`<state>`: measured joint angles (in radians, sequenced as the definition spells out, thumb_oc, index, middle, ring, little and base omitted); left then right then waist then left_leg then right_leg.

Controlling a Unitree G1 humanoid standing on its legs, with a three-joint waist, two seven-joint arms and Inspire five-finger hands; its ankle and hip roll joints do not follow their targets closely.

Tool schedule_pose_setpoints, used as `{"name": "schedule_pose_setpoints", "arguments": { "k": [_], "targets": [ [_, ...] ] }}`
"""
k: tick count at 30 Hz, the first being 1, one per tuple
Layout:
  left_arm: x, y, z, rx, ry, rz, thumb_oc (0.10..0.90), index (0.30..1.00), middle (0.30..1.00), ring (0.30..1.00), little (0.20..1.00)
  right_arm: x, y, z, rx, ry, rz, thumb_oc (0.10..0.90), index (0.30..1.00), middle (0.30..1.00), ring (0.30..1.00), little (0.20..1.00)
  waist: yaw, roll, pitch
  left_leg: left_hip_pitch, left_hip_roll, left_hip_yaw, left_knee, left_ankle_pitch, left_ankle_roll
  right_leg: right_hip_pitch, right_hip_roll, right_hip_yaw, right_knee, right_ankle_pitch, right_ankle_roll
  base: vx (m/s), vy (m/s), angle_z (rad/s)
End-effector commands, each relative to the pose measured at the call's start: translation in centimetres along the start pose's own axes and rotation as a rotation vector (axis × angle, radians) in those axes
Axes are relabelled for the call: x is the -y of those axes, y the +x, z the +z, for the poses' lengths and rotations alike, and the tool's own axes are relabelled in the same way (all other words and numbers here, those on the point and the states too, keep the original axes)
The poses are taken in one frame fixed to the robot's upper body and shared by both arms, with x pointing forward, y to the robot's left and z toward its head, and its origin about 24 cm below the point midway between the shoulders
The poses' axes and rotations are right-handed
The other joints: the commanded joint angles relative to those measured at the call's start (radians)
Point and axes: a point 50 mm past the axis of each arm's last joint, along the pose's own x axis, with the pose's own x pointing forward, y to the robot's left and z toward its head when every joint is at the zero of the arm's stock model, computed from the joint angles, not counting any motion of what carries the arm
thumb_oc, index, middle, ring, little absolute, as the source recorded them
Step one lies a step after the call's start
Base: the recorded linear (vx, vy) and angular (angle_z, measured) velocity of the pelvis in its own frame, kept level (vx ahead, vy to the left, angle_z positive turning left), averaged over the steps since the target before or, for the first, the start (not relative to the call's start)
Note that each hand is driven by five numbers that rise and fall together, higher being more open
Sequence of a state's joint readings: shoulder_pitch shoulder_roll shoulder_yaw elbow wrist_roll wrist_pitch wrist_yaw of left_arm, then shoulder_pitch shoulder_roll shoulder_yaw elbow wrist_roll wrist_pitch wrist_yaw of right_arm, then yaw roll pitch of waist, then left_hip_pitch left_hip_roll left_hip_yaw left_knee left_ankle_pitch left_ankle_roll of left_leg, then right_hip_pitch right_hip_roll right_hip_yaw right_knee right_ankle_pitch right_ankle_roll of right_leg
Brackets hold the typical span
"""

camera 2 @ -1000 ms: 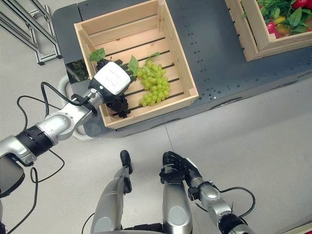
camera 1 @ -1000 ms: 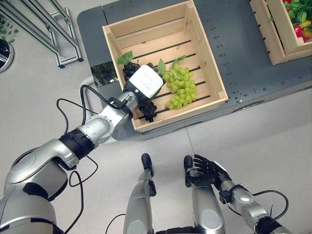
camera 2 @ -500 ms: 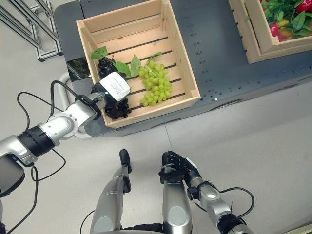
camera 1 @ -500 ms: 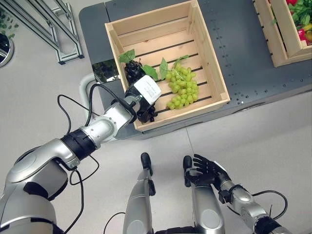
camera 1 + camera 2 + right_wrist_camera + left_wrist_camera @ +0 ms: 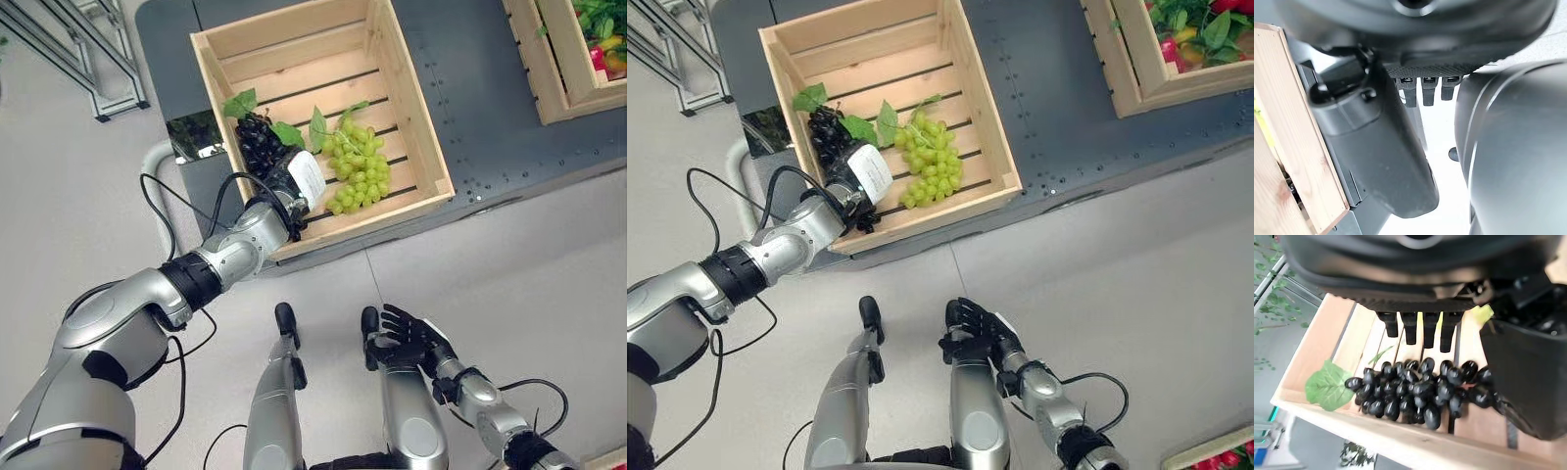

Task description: Pick up the fruits from the basket on one side to the basket on the other side

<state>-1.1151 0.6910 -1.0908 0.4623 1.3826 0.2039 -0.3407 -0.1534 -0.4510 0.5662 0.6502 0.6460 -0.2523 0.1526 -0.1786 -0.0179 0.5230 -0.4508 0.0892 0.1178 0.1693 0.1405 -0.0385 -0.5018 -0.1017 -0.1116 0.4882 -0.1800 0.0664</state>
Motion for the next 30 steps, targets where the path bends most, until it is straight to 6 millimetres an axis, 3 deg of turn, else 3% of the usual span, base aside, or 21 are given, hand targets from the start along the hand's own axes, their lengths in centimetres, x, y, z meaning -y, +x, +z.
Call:
{"name": "schedule_pose_setpoints", "arguments": {
  "k": [1, 5, 13, 14, 15, 16, 17, 18, 22, 30],
  "targets": [
    [-2.5, -0.1, -7.0, -0.301, 0.051, 0.103, 0.8, 0.9, 0.9, 0.9, 0.9, -2.0, 0.5, 1.8, 0.131, 0.059, 0.061, 0.8, 0.9, 0.9, 0.9, 0.9, -0.005, -0.044, -0.003, -0.076, 0.013, 0.014, 0.223, -0.165, -0.019, 0.084, 0.03, 0.03, -0.254, 0.16, -0.003, -0.02, -0.034, 0.0],
    [-2.7, 0.0, -6.5, -0.306, 0.073, 0.064, 0.8, 0.9, 0.9, 0.9, 0.9, -2.4, 0.8, 2.3, 0.149, 0.067, 0.066, 0.8, 0.9, 0.9, 0.9, 0.9, -0.01, -0.049, -0.003, -0.108, 0.017, 0.015, 0.24, -0.167, -0.02, 0.053, 0.029, 0.029, -0.241, 0.16, -0.005, -0.01, -0.016, 0.0],
    [-1.0, 0.6, -5.8, -0.366, 0.066, -0.07, 0.8, 0.9, 0.9, 0.9, 0.9, -2.6, 1.0, 2.8, 0.173, 0.07, 0.061, 0.8, 0.9, 0.9, 0.9, 0.9, -0.025, -0.054, -0.003, -0.14, 0.026, 0.031, 0.261, -0.175, -0.022, 0.013, 0.03, 0.034, -0.229, 0.162, -0.005, -0.01, 0.007, -0.06],
    [-0.8, 0.7, -5.8, -0.369, 0.064, -0.089, 0.762, 0.844, 0.844, 0.844, 0.844, -2.5, 1.0, 2.9, 0.175, 0.069, 0.059, 0.8, 0.9, 0.9, 0.9, 0.9, -0.026, -0.055, -0.003, -0.143, 0.026, 0.033, 0.261, -0.174, -0.021, 0.009, 0.03, 0.035, -0.228, 0.163, -0.005, -0.02, 0.016, -0.04],
    [-0.6, 0.7, -5.8, -0.376, 0.064, -0.104, 0.681, 0.721, 0.721, 0.721, 0.721, -2.5, 1.1, 3.0, 0.178, 0.07, 0.059, 0.8, 0.9, 0.9, 0.9, 0.9, -0.027, -0.056, -0.003, -0.147, 0.026, 0.034, 0.264, -0.174, -0.021, 0.003, 0.03, 0.035, -0.226, 0.163, -0.005, 0.0, 0.0, 0.0],
    [-0.3, 0.8, -5.8, -0.38, 0.062, -0.116, 0.554, 0.531, 0.531, 0.531, 0.531, -2.5, 1.1, 3.0, 0.18, 0.07, 0.06, 0.8, 0.9, 0.9, 0.9, 0.9, -0.029, -0.058, -0.003, -0.152, 0.027, 0.035, 0.268, -0.175, -0.022, -0.002, 0.029, 0.036, -0.224, 0.165, -0.004, -0.02, 0.012, -0.04],
    [-0.2, 0.8, -5.8, -0.382, 0.06, -0.117, 0.525, 0.488, 0.488, 0.488, 0.488, -2.5, 1.1, 3.0, 0.18, 0.07, 0.061, 0.8, 0.9, 0.9, 0.9, 0.9, -0.029, -0.058, -0.003, -0.152, 0.027, 0.035, 0.268, -0.175, -0.022, -0.004, 0.029, 0.036, -0.222, 0.165, -0.004, -0.02, 0.014, -0.05],
    [-0.1, 0.7, -5.8, -0.395, 0.064, -0.091, 0.4, 0.3, 0.3, 0.3, 0.3, -2.5, 1.1, 3.0, 0.181, 0.067, 0.065, 0.8, 0.9, 0.9, 0.9, 0.9, -0.029, -0.06, -0.003, -0.157, 0.028, 0.036, 0.27, -0.174, -0.023, -0.012, 0.028, 0.038, -0.217, 0.165, -0.004, -0.01, 0.01, -0.05],
    [-0.1, 0.8, -6.1, -0.401, 0.064, 0.011, 0.4, 0.3, 0.3, 0.3, 0.3, -2.6, 1.0, 2.9, 0.184, 0.065, 0.064, 0.8, 0.9, 0.9, 0.9, 0.9, -0.029, -0.06, -0.003, -0.158, 0.025, 0.037, 0.271, -0.175, -0.021, -0.015, 0.029, 0.038, -0.215, 0.164, -0.006, -0.01, 0.003, -0.02],
    [2.0, 0.8, -6.7, -0.398, 0.02, 0.131, 0.4, 0.3, 0.3, 0.3, 0.3, -2.4, 0.9, 2.7, 0.186, 0.062, 0.053, 0.8, 0.9, 0.9, 0.9, 0.9, -0.023, -0.056, -0.003, -0.145, 0.019, 0.036, 0.26, -0.171, -0.018, -0.014, 0.027, 0.036, -0.213, 0.168, -0.007, 0.0, 0.0, 0.0]
  ]
}}
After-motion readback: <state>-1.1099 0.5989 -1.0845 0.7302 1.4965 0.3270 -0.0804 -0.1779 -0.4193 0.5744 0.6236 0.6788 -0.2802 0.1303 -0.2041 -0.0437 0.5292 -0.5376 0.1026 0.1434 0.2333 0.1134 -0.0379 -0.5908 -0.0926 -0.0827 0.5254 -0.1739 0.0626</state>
